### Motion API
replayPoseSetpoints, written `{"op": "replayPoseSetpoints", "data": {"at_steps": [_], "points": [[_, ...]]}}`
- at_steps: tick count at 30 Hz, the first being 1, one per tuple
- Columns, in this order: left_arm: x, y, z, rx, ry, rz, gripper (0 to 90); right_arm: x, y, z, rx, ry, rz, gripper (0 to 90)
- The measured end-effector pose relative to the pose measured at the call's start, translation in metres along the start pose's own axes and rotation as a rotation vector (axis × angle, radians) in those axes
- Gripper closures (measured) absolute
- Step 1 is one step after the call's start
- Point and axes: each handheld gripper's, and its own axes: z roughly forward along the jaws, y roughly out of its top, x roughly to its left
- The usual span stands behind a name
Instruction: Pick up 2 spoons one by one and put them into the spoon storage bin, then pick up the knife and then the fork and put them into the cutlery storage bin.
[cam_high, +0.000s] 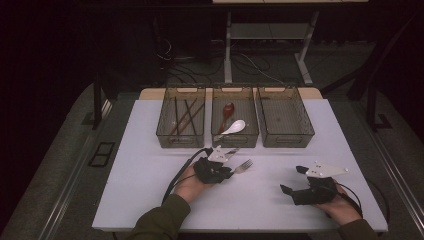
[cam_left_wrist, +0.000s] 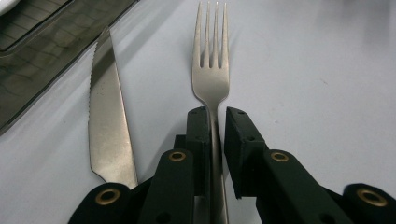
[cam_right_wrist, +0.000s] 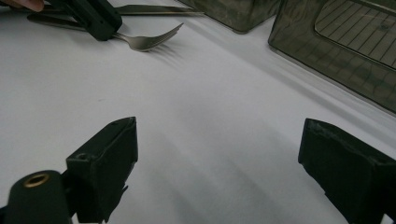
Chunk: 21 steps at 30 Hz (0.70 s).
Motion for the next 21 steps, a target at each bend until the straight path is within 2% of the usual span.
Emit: {"op": "replayPoseSetpoints", "data": {"at_steps": [4, 10, 14, 17, 21], "points": [[-0.002, 0.0, 0.001, -0.003, 0.004, 0.022, 83.7, 0.0, 0.0, 0.001, 0.003, 0.001, 0.001, 12.0], [-0.003, 0.002, 0.0, 0.008, 0.01, 0.048, 85.1, 0.0, 0.0, -0.002, -0.005, 0.013, 0.011, 12.0], [-0.005, 0.004, -0.001, -0.007, 0.019, 0.04, 85.1, -0.001, 0.001, -0.004, -0.016, 0.025, 0.036, 12.0], [-0.005, 0.006, -0.004, -0.02, 0.017, 0.034, 85.2, -0.001, 0.007, -0.005, -0.005, 0.053, 0.059, 12.0], [-0.006, 0.011, -0.01, -0.034, 0.022, 0.032, 85.4, 0.001, 0.02, -0.009, -0.039, 0.089, 0.069, 11.9]]}}
